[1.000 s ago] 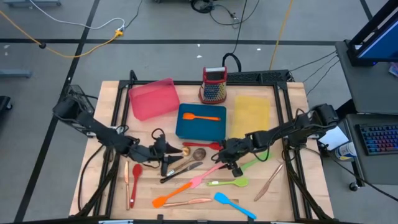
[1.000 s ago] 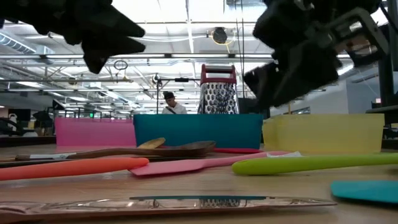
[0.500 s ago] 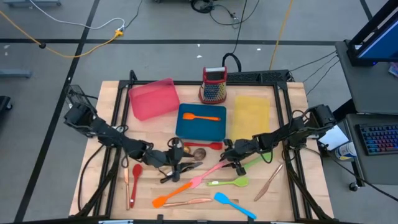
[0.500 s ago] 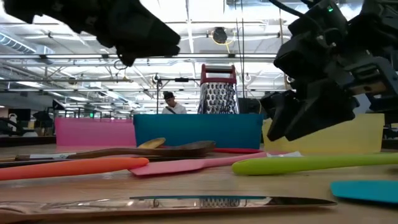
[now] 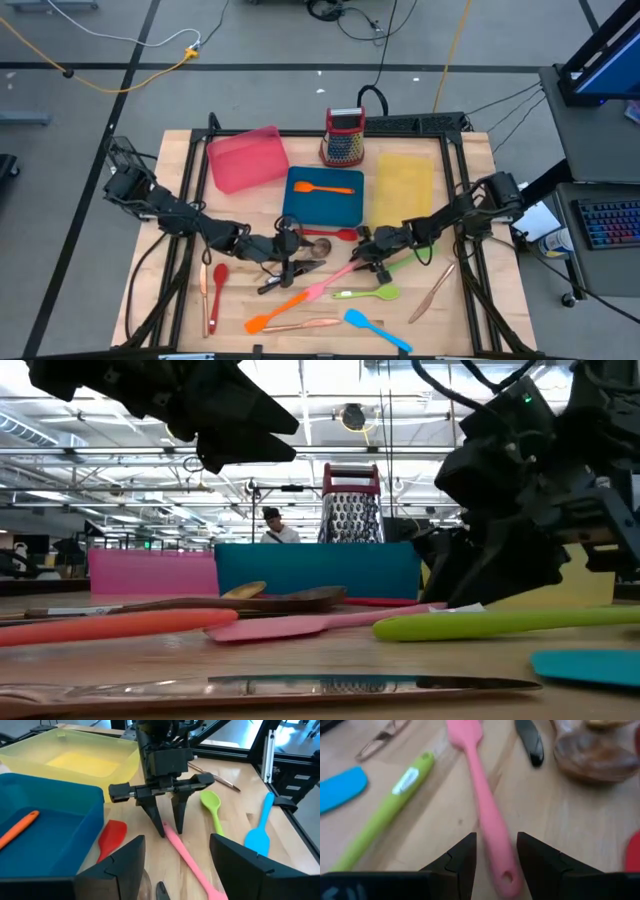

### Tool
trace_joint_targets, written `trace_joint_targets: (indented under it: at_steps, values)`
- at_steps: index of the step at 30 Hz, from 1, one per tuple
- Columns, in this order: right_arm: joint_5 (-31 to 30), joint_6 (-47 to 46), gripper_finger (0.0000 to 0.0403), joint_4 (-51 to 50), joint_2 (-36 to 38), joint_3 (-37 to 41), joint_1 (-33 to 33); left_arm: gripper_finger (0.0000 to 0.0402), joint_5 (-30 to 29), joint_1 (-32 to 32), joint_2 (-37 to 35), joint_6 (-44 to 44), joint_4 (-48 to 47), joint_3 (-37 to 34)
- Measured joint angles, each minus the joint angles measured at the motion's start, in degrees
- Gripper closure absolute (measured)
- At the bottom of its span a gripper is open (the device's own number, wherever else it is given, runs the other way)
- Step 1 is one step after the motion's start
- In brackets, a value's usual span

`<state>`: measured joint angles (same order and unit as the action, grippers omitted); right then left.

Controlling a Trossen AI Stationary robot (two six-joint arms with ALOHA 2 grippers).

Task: Pick & Place Kitchen Items
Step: Put the pink spatula into the blue bin

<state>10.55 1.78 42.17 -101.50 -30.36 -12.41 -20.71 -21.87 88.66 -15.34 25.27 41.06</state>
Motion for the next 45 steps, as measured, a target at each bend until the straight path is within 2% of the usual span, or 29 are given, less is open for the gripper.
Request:
trace_joint_targets:
  at_steps: [9, 13, 19, 22, 24, 29, 33, 38, 42, 45]
  values:
    - [-0.02, 0.02, 0.0268, 0.5, -6.03, -3.35, 0.14, 0.0172, -0.16, 0.05, 0.0, 0.03, -0.14, 0.0]
    - [-2.38, 1.11, 0.0276, 0.06, -8.36, -3.75, -0.13, 0.0172, -0.13, -0.07, 0.0, -0.2, -0.19, -0.02]
    - [-2.72, 2.04, 0.0336, -2.48, -9.03, -2.38, -0.19, 0.0172, 1.86, -0.29, 0.0, -3.1, -0.18, -0.02]
    - [-2.78, 2.03, 0.0363, -2.53, -9.07, -1.69, -0.01, 0.0172, 5.45, -0.28, 0.08, -5.67, -0.18, -0.02]
    - [-2.77, 1.32, 0.0363, -2.51, -9.09, -1.25, 0.03, 0.0172, 7.38, -0.39, 1.46, -6.42, 0.51, 0.15]
    - [-2.94, -0.64, 0.0363, -2.37, -8.44, -1.08, -0.44, 0.0172, 7.53, -0.86, 7.8, -6.24, -0.64, 3.16]
    - [-3.8, -0.67, 0.0363, -0.32, -7.51, -1.08, -1.84, 0.0172, 10.45, -0.15, 12.47, -3.34, -5.57, 6.75]
    - [-5.18, -0.56, 0.0359, -0.81, -6.24, -1.08, -3.19, 0.0172, 15.33, 1.89, 13.91, -2.07, -9.99, 9.3]
    - [-5.46, 0.31, 0.0359, -0.05, -6.16, -1.08, -3.44, 0.0172, 16.64, 4.22, 14.42, 0.05, -10.14, 9.29]
    - [-6.1, 0.37, 0.0361, 0.15, -6.03, -1.06, -3.46, 0.0172, 19.8, 5.64, 15.28, -0.39, -9.21, 9.29]
